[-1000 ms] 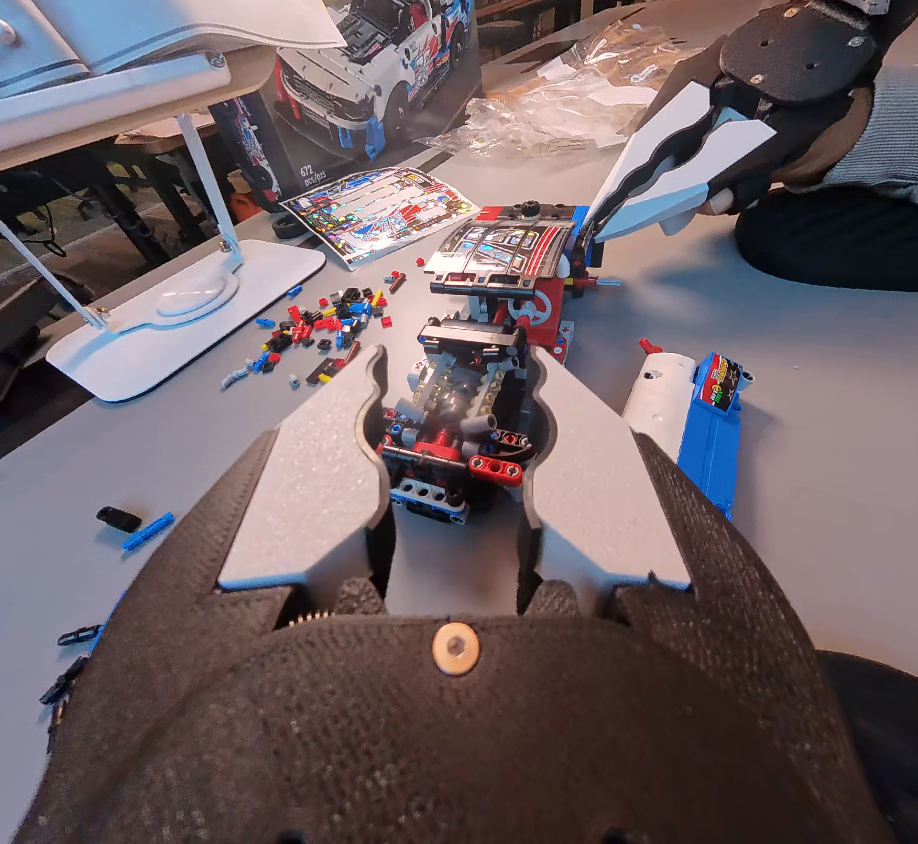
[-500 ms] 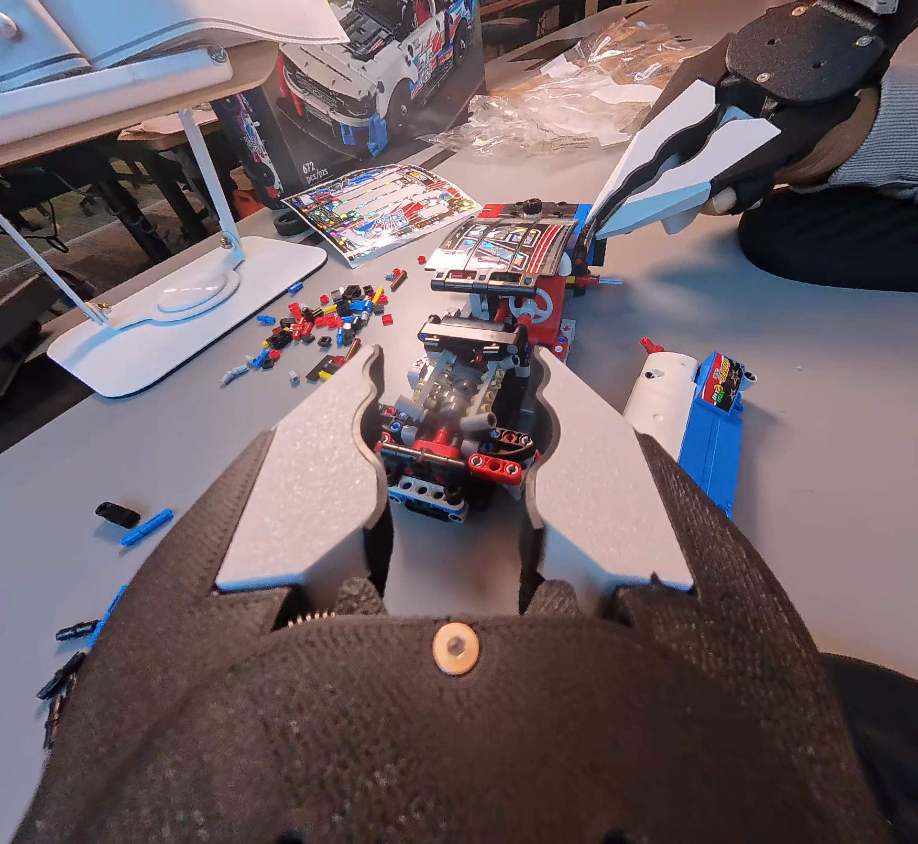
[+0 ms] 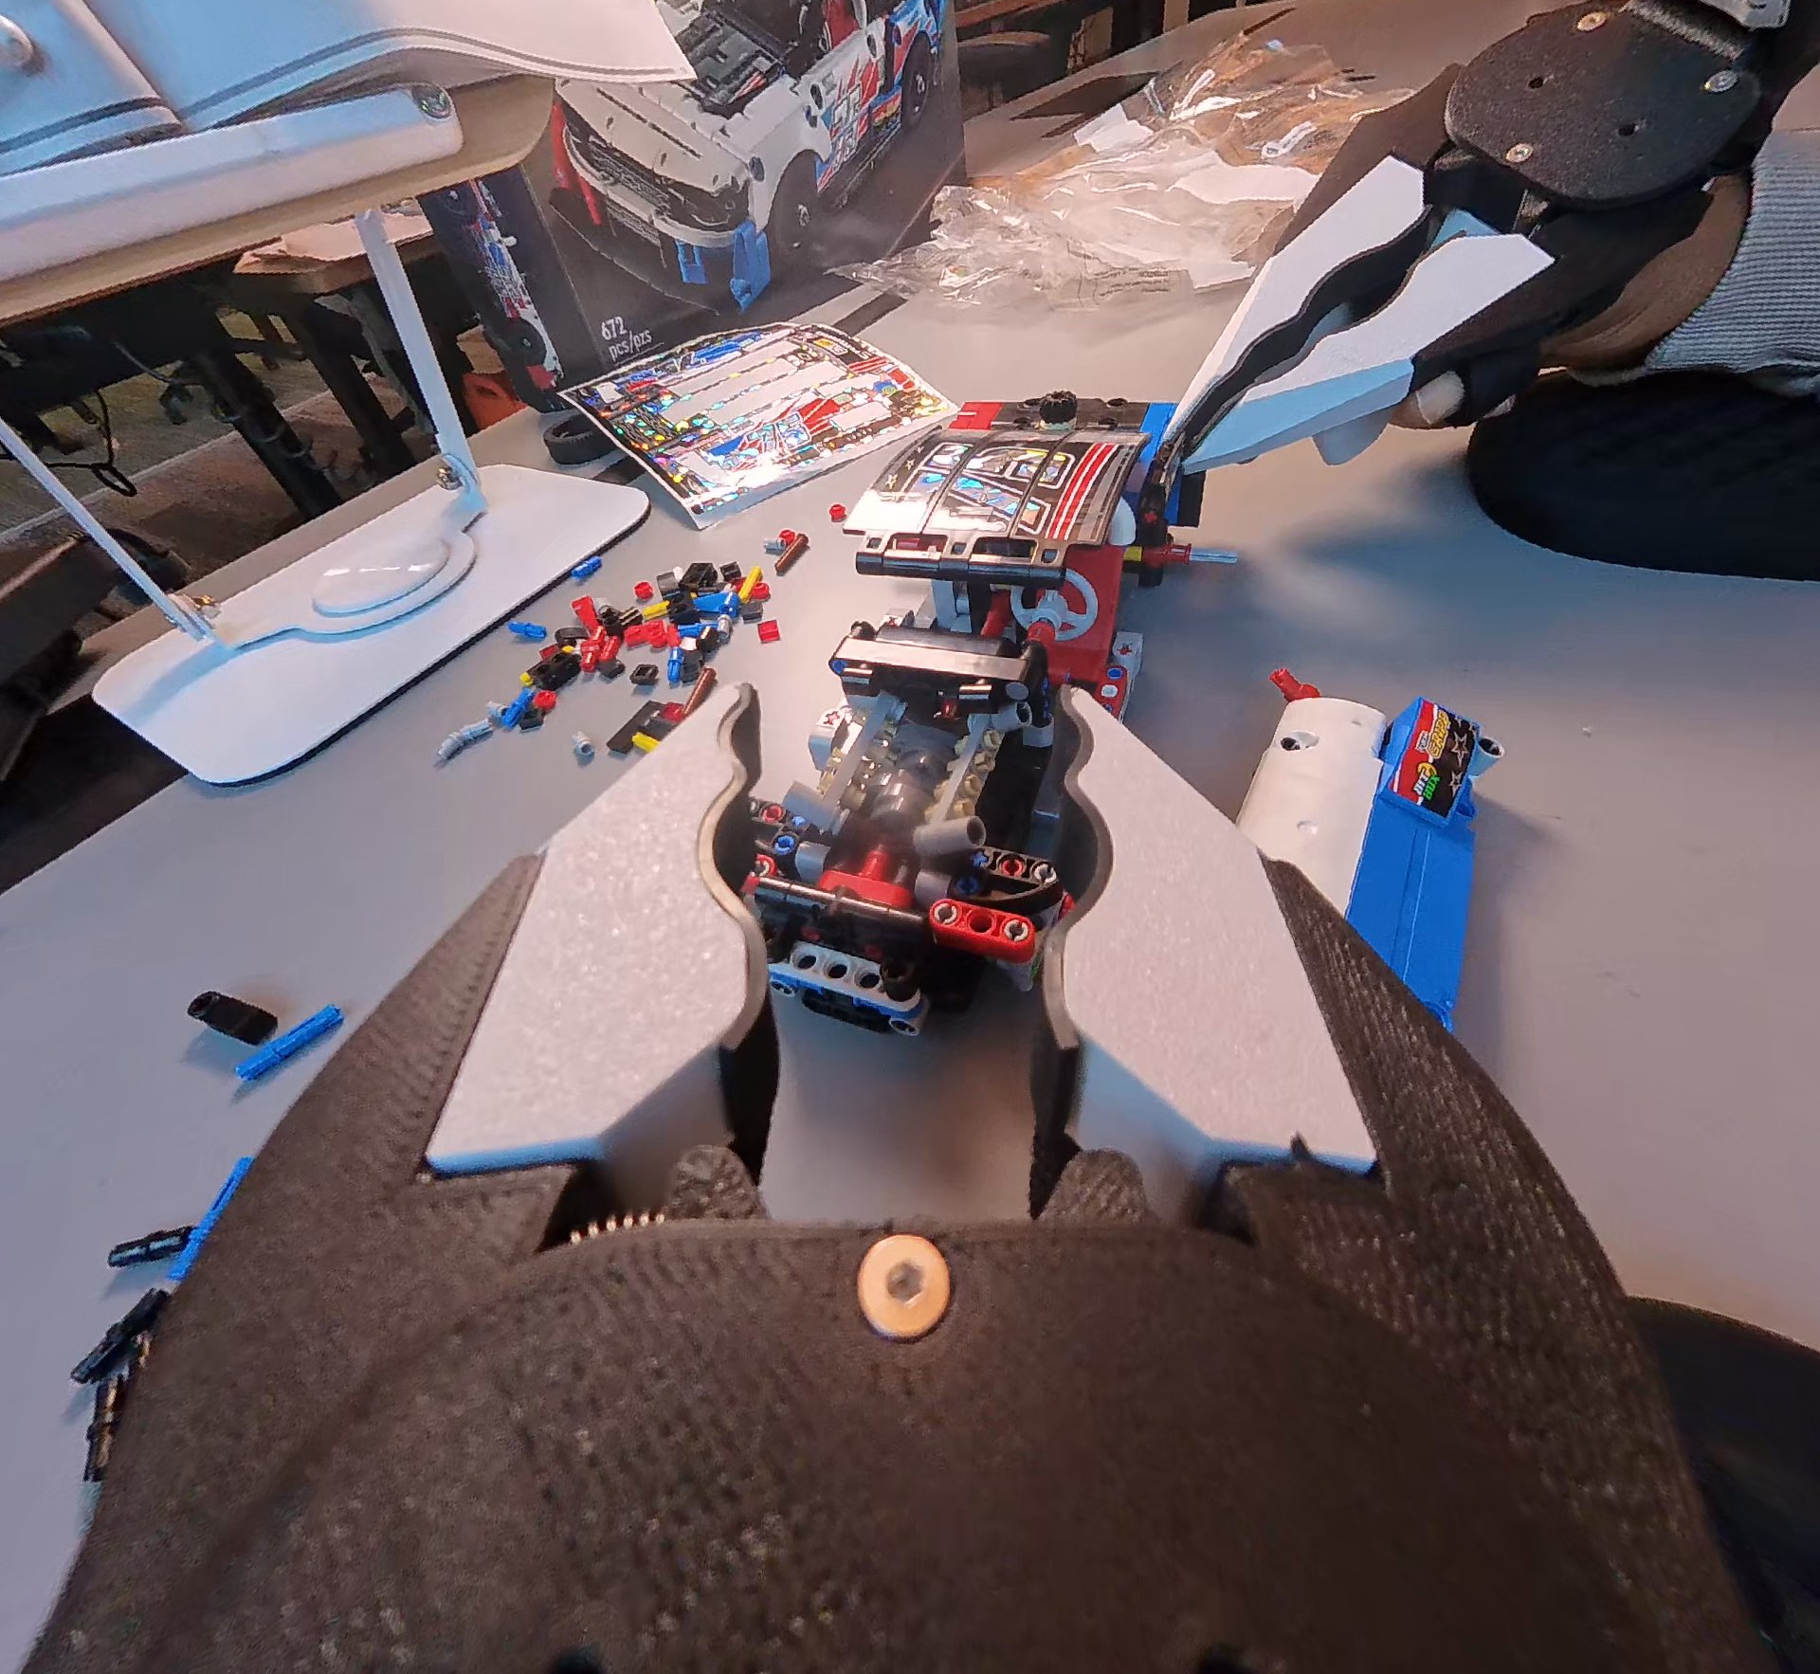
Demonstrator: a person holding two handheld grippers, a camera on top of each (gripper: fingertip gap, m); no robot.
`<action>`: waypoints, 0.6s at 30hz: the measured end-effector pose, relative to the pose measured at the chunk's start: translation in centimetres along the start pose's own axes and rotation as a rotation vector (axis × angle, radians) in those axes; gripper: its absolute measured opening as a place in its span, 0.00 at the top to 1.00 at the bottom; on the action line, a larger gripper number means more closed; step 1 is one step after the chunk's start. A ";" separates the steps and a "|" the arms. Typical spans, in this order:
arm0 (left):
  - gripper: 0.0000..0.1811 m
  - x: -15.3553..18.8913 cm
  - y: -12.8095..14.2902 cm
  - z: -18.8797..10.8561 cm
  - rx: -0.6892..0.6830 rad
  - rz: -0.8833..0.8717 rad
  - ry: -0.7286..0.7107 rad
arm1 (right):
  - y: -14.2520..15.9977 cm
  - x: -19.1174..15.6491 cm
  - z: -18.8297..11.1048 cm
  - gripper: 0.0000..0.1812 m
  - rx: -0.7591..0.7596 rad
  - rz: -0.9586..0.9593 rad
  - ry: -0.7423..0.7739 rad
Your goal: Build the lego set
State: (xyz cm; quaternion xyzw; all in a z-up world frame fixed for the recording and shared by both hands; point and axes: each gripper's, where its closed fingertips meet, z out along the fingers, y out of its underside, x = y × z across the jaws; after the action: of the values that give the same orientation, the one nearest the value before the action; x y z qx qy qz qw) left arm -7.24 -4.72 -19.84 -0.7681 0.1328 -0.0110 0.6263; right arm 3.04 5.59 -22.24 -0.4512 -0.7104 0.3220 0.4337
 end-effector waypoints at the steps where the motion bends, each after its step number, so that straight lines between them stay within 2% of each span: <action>1: 0.67 0.0 0.0 0.0 0.000 0.000 0.000 | 0.0 0.0 0.0 0.98 0.000 0.001 0.000; 18: 0.68 0.2 0.1 0.1 -0.009 0.001 0.009 | 0.0 0.0 0.0 0.99 0.007 0.019 -0.007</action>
State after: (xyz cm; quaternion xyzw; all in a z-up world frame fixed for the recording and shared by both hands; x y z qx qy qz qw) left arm -7.06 -4.72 -20.01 -0.7710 0.1361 -0.0138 0.6220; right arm 3.07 5.56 -22.23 -0.4552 -0.7065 0.3303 0.4297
